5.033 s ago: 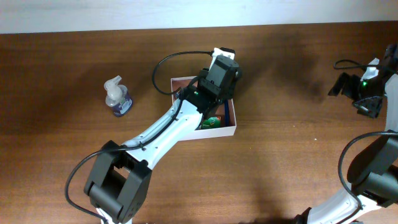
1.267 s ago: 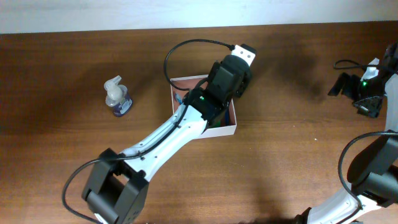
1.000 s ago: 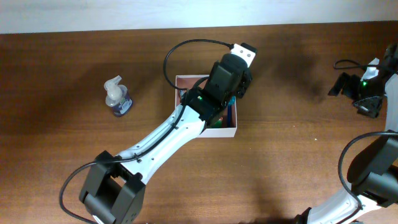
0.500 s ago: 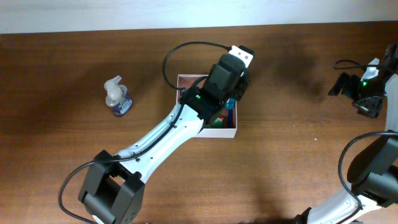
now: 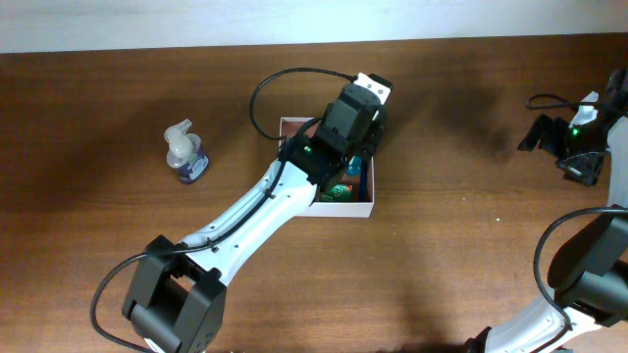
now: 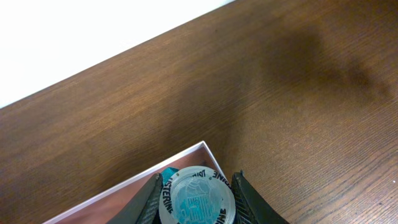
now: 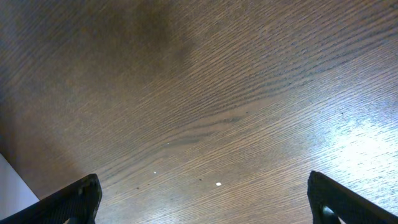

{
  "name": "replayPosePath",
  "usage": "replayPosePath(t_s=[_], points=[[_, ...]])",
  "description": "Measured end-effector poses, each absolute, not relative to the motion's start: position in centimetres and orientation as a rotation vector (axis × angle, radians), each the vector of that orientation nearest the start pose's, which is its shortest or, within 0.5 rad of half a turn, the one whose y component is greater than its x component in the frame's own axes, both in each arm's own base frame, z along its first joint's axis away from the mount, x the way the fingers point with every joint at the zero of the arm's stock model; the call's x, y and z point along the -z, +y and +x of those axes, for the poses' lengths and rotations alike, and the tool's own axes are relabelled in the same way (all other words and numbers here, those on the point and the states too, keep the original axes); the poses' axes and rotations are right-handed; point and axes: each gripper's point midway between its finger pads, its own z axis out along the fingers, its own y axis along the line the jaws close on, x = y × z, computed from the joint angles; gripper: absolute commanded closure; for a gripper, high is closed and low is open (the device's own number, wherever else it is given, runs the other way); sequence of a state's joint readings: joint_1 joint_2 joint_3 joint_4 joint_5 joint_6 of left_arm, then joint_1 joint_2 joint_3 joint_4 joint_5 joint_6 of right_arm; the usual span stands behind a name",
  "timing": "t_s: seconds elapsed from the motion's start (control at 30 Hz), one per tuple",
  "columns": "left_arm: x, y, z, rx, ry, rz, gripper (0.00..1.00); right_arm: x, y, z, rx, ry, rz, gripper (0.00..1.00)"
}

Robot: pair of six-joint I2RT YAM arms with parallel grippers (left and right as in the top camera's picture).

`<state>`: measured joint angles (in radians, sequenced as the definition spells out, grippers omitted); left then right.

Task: Pack container
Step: 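Open the left gripper and release the mouthwash bottle upright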

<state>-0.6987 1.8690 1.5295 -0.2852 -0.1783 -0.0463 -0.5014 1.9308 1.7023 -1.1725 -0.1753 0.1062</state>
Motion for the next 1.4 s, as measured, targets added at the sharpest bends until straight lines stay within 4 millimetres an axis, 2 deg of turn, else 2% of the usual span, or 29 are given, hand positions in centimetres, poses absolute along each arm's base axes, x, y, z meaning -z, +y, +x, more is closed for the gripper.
replayPosePath(t_s=[0.33,0.53,0.87,1.03,1.1,1.23,1.4], points=[[-21.5,-35.0,44.1,0.331,1.996,0.681,1.00,-12.4,-16.9,37.1,-0.204,2.806,0.857,0.01],[-20.3,-35.0,44.6,0.365,2.013,0.705,0.99,-12.4,-16.9,37.1,-0.204,2.807,0.855,0.01],[-19.8,-34.4,45.0,0.369,2.030,0.703,1.00,-12.4,-16.9,37.1,-0.204,2.806,0.856,0.01],[-17.8,-34.5,45.1,0.358,2.070,0.717,0.99,-12.4,-16.9,37.1,-0.204,2.806,0.856,0.01],[-16.7,-34.6,45.2,0.353,2.085,0.727,0.92,-12.4,-16.9,37.1,-0.204,2.807,0.855,0.01],[-16.6,-34.7,45.3,0.354,2.084,0.727,0.64,-12.4,-16.9,37.1,-0.204,2.807,0.856,0.01],[-16.6,-34.7,45.3,0.353,2.083,0.731,0.53,-12.4,-16.9,37.1,-0.204,2.806,0.856,0.02]])
